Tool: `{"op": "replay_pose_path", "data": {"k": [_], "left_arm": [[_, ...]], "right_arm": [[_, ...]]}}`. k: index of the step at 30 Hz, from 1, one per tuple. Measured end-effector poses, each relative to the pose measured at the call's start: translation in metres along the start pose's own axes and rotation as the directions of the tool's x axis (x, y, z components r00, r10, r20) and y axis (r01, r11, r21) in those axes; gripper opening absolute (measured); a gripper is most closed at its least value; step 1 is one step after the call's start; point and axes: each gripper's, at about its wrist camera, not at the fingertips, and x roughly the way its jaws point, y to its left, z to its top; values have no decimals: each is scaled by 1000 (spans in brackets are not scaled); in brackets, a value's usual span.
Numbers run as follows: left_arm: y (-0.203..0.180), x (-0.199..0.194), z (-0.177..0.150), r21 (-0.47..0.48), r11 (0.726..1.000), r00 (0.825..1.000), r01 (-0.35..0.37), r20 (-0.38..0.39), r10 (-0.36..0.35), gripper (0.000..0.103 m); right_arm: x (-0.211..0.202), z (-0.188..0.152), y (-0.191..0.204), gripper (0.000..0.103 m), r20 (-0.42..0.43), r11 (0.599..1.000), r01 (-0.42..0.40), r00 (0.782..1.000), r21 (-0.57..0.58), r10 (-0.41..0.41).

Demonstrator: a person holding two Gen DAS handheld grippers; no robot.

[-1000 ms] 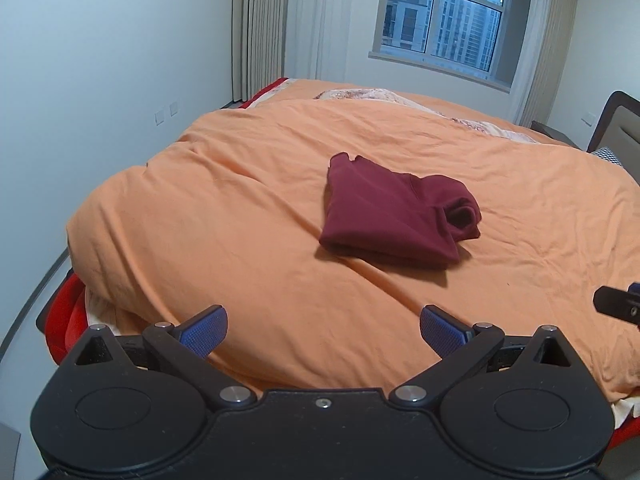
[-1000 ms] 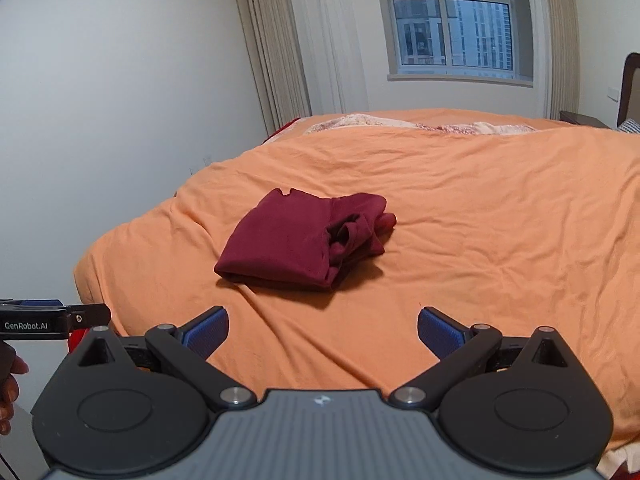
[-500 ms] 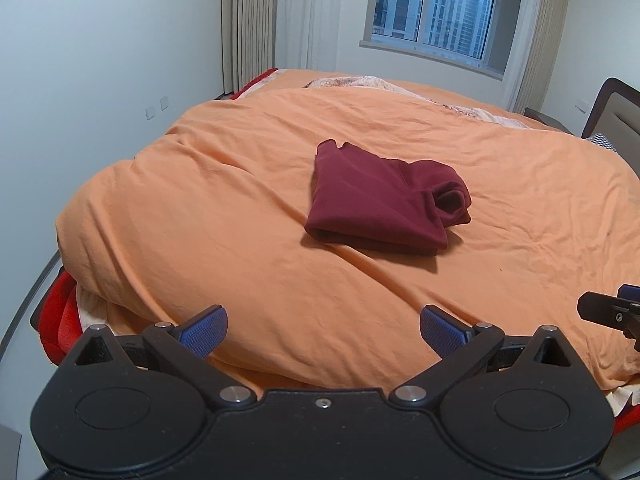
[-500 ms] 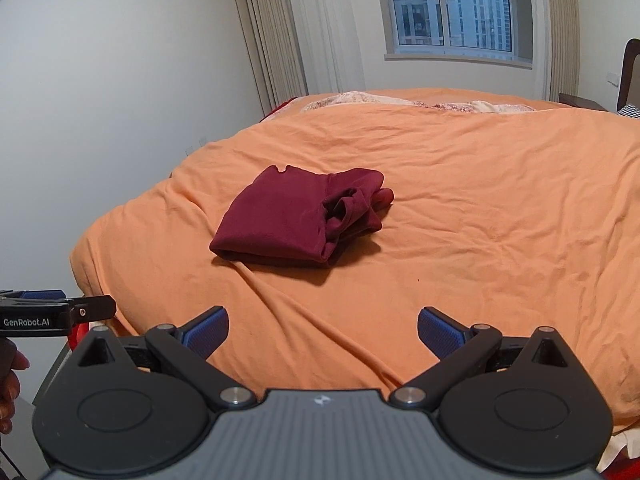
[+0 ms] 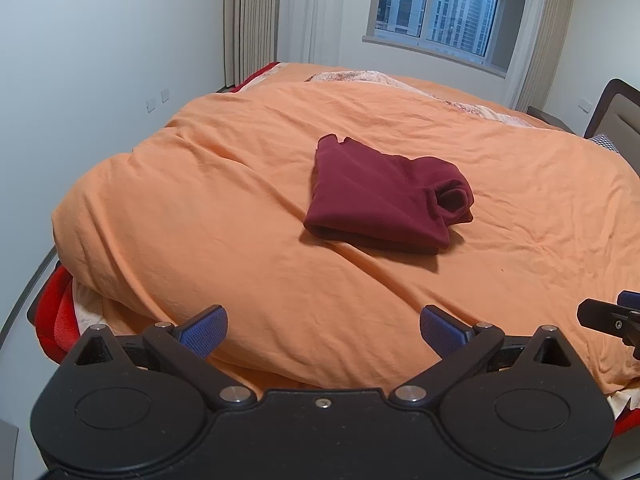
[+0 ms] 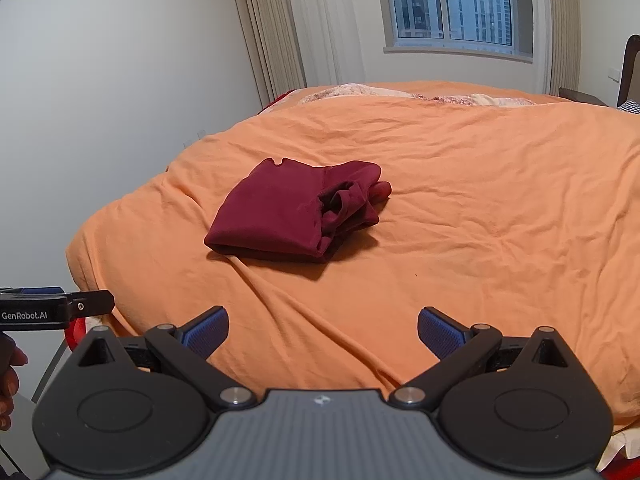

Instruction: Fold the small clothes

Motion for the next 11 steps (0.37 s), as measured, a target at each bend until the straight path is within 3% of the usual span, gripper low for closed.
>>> {"op": "replay_pose_path", "data": {"k": [5, 11], "left_arm": [[-6, 1, 1, 22, 999, 999, -43, -7, 43, 102], [-7, 1, 1, 34, 999, 1000, 2, 6, -3, 102]], "right_arm": [[2, 1, -3, 103, -6, 1000, 0, 1000, 3, 0], [5, 2, -6, 103, -12, 1000, 0, 1000, 10, 0]]}}
